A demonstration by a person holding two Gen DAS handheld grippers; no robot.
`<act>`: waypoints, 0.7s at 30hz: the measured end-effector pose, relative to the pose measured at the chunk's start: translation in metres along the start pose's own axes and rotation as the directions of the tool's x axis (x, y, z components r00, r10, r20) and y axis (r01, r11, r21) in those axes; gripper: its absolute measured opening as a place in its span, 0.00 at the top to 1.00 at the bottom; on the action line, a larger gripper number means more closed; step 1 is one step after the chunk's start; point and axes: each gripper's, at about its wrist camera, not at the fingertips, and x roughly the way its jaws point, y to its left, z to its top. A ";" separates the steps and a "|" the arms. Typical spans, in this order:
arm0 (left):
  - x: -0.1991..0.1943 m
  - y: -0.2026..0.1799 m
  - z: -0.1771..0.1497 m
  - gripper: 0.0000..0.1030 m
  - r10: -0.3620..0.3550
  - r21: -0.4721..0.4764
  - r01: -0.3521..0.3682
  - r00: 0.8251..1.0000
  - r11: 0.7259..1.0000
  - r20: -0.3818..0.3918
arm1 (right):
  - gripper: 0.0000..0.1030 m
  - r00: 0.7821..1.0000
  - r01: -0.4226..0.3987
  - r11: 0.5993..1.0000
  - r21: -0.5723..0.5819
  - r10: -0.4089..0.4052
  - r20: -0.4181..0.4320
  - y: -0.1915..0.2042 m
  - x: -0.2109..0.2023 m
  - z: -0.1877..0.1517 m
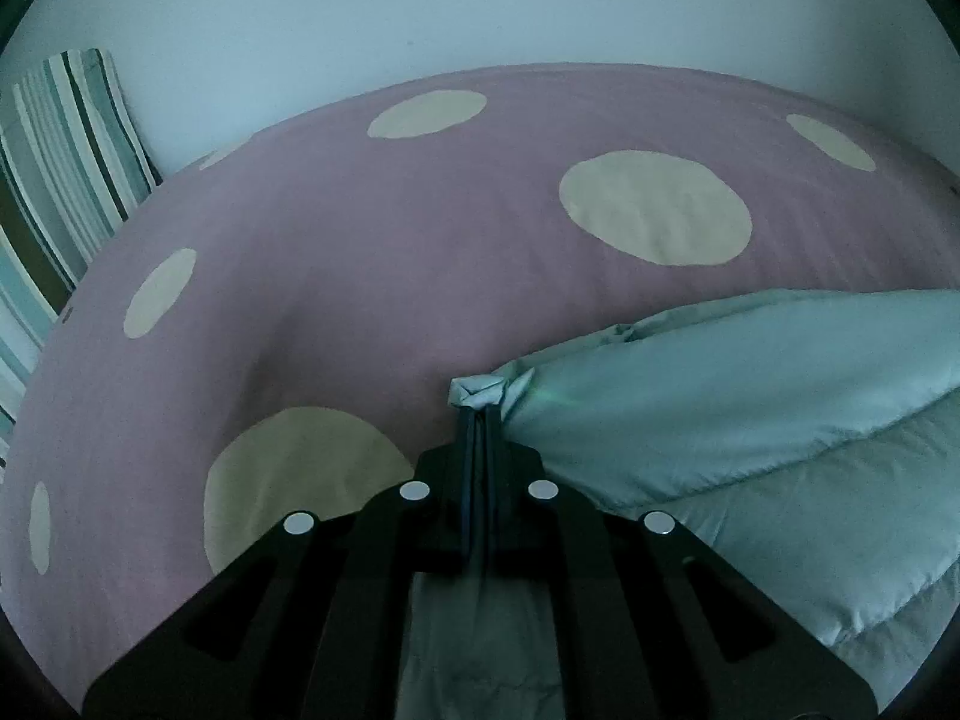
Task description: Fold large clothes
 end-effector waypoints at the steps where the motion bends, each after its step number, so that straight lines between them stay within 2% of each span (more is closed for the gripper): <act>1: -0.001 0.002 0.001 0.97 -0.007 -0.006 0.007 1.000 1.000 0.000 | 0.96 1.000 0.002 1.000 -0.002 -0.002 0.001 0.001 0.000 0.001; 3: -0.005 0.006 0.002 0.91 -0.012 -0.022 0.012 1.000 1.000 0.000 | 0.96 1.000 0.004 1.000 -0.001 -0.004 0.004 0.000 -0.002 0.003; 5: -0.010 0.013 0.002 0.75 -0.005 -0.041 0.005 1.000 0.999 0.000 | 0.95 1.000 0.001 1.000 0.006 -0.001 0.014 -0.003 -0.009 -0.001; 6: -0.015 0.017 0.002 0.73 -0.002 -0.054 0.003 1.000 0.999 0.003 | 0.95 1.000 0.003 1.000 0.011 -0.004 0.014 -0.004 -0.013 -0.001; 11: -0.055 0.025 0.005 0.71 -0.012 -0.095 0.016 0.999 0.995 0.043 | 0.95 0.995 -0.005 0.999 0.046 0.000 0.100 0.009 -0.053 0.007; 14: -0.087 0.009 0.005 0.65 -0.054 -0.085 0.061 0.995 0.994 0.088 | 0.94 0.989 -0.066 0.997 0.027 0.062 0.136 0.033 -0.078 0.007; 17: -0.108 -0.020 -0.002 0.62 -0.133 -0.064 0.141 0.985 0.988 0.109 | 0.94 0.985 -0.107 0.994 0.010 0.105 0.135 0.061 -0.083 0.001; 21: -0.104 -0.061 -0.015 0.62 -0.196 -0.037 0.200 0.978 0.979 0.076 | 0.94 0.987 -0.138 0.990 -0.017 0.139 0.086 0.094 -0.065 -0.012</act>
